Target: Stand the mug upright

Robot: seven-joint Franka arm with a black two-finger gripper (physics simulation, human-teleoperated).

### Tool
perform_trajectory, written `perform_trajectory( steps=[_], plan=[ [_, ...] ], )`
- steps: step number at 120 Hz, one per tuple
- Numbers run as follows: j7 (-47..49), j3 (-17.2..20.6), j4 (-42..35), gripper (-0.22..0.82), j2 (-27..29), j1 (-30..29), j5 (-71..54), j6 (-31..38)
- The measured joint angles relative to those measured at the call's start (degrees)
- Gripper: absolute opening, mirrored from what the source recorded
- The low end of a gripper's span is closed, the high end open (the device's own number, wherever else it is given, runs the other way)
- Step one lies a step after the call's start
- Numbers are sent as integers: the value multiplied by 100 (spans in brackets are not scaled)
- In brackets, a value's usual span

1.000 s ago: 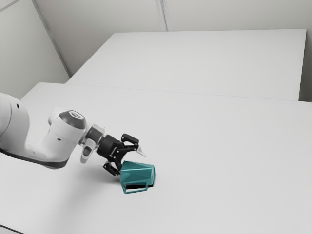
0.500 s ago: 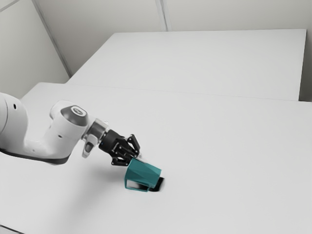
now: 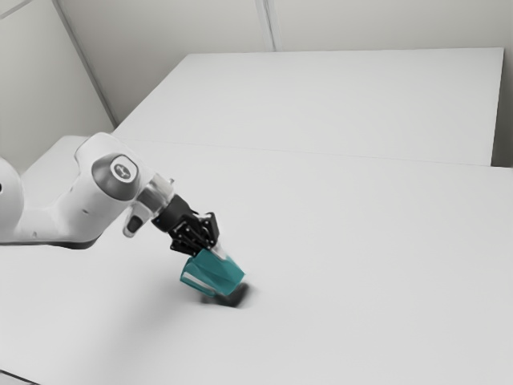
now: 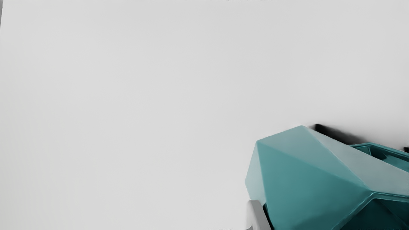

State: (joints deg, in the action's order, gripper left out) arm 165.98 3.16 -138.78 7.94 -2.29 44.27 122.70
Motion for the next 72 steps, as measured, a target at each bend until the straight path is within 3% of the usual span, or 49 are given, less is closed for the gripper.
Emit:
perform_trajectory(
  steps=[37,72],
  plan=[
    [0,47,774,-17,-140,-10,-3265,204],
    [-1,259,1020,-17,-625,118,-4382,784]
  ],
)
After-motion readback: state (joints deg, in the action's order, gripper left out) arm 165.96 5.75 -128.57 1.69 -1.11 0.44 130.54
